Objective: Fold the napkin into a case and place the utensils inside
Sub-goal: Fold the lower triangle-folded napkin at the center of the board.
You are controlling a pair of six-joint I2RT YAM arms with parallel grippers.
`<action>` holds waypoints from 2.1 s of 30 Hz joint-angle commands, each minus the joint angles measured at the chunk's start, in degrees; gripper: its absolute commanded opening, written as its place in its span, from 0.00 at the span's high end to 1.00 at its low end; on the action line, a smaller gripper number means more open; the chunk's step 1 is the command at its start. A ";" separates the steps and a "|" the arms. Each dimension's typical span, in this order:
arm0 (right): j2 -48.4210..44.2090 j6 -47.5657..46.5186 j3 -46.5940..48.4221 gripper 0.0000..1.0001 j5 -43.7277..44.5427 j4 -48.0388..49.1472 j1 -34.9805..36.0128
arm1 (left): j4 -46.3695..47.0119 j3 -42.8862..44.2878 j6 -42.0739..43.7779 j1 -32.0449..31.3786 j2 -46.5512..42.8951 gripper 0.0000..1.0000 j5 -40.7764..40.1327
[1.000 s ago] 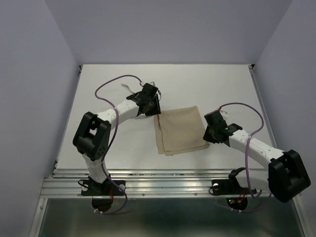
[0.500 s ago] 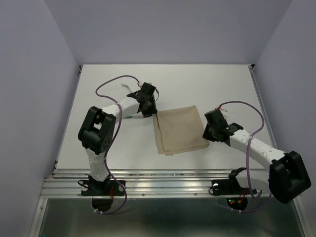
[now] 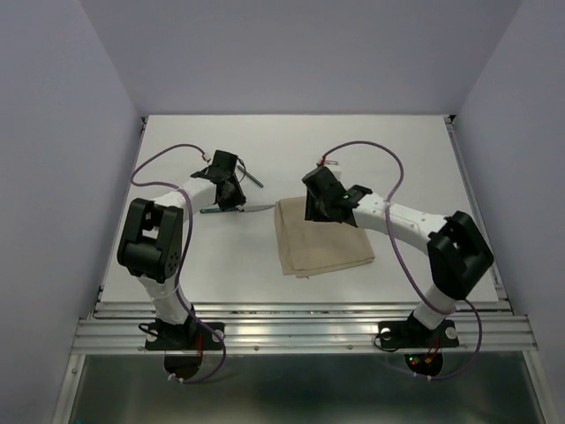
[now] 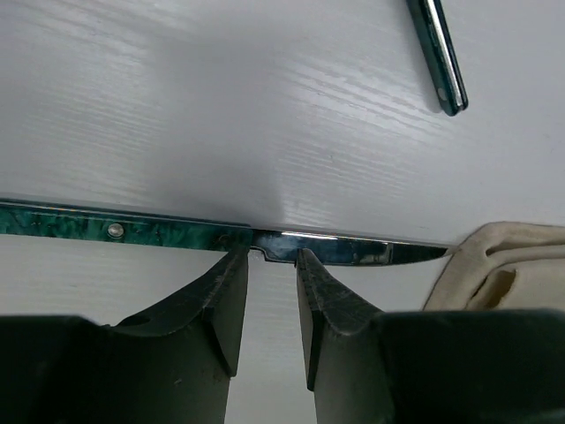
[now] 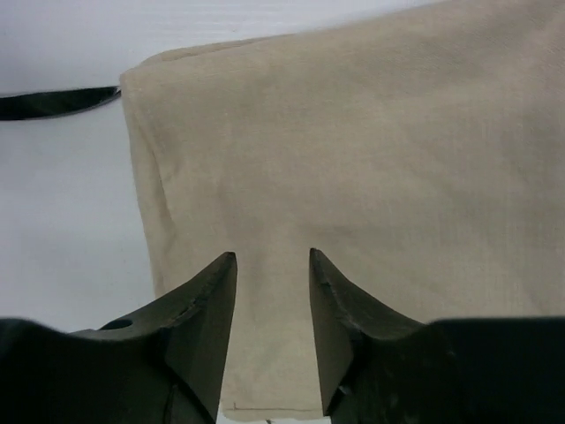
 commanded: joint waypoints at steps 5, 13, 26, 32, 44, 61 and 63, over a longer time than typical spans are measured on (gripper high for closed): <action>17.02 -5.78 17.96 0.46 4.17 1.39 6.18 | 0.60 -0.69 -2.37 4.87 4.62 0.60 -0.27; 26.71 -7.54 27.73 0.44 6.02 -0.54 6.71 | -0.28 1.43 -3.52 9.71 8.85 0.62 -0.09; 34.00 -8.69 32.22 0.44 11.02 -1.86 8.82 | -0.72 0.37 -3.60 9.89 -2.65 0.62 4.57; 35.94 -6.67 30.99 0.55 11.46 -2.04 8.82 | -2.65 -1.56 -3.16 9.80 -7.32 0.61 4.74; 24.80 -6.58 20.12 0.99 -6.97 10.52 7.77 | -1.69 -6.48 -3.43 2.60 -11.98 0.50 9.74; 16.17 -7.90 7.43 0.99 -23.78 19.15 5.13 | 10.26 -10.61 -8.87 -4.08 -7.76 0.14 24.60; 15.99 -7.72 7.17 0.99 -24.57 19.50 5.13 | 11.84 -11.14 -9.40 -4.17 -6.45 0.17 25.39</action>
